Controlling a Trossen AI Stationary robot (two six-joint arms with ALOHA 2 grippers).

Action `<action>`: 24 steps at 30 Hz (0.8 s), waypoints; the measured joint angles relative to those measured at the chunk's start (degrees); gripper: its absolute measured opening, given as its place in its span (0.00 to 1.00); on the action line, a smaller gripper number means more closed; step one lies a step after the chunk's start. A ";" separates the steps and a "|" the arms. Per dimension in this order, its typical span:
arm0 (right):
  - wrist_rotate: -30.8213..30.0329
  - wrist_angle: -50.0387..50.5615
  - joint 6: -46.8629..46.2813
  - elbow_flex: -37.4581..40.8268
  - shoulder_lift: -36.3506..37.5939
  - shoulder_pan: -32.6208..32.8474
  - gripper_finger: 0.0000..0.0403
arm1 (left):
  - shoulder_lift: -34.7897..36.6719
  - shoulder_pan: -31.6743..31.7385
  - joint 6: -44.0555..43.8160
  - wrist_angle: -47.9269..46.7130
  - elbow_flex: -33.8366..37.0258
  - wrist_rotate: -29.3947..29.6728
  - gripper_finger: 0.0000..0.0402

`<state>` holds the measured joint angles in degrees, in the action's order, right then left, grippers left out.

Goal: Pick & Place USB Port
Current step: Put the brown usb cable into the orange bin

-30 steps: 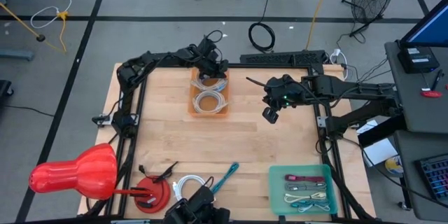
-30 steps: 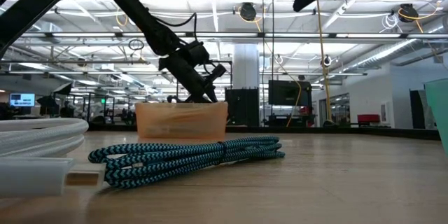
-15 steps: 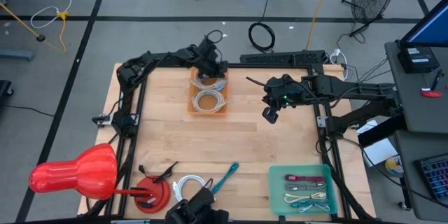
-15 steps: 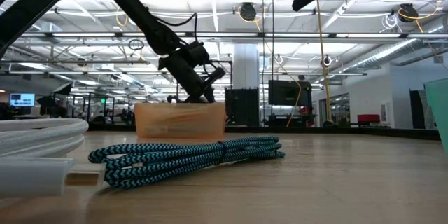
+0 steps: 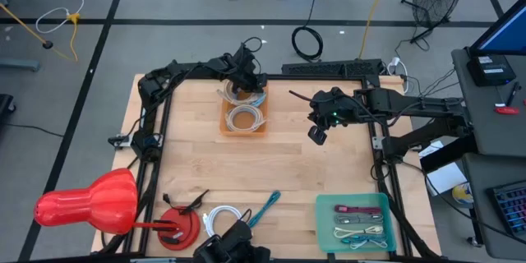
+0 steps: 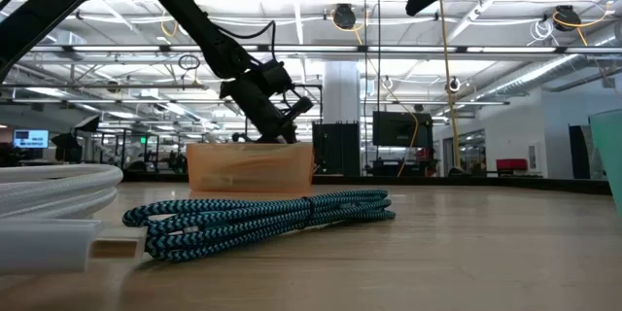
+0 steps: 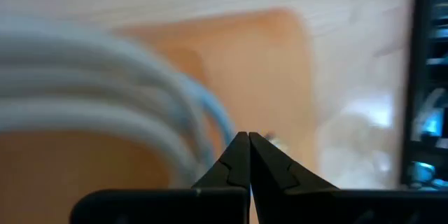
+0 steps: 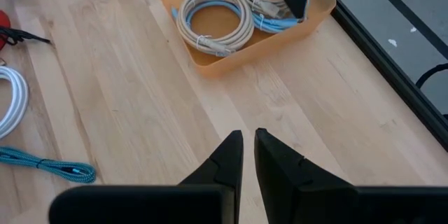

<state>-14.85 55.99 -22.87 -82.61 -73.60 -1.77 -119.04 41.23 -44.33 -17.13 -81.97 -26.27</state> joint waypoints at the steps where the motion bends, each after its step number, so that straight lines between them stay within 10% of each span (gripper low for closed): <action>1: 0.01 0.00 0.00 0.00 0.00 0.01 0.07 | 0.00 0.00 -0.83 1.25 -0.02 -0.96 0.00; 14: 0.11 -0.46 0.00 0.00 0.02 0.00 0.07 | 9.17 2.90 3.54 -9.39 -0.23 -2.41 0.00; 24: 0.11 -2.43 0.83 0.02 0.02 0.01 0.07 | 12.27 0.64 24.56 -31.19 -0.20 12.82 0.03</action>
<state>-14.74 53.56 -22.04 -82.59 -73.59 -1.77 -106.78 41.87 -19.77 -48.32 -82.17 -13.45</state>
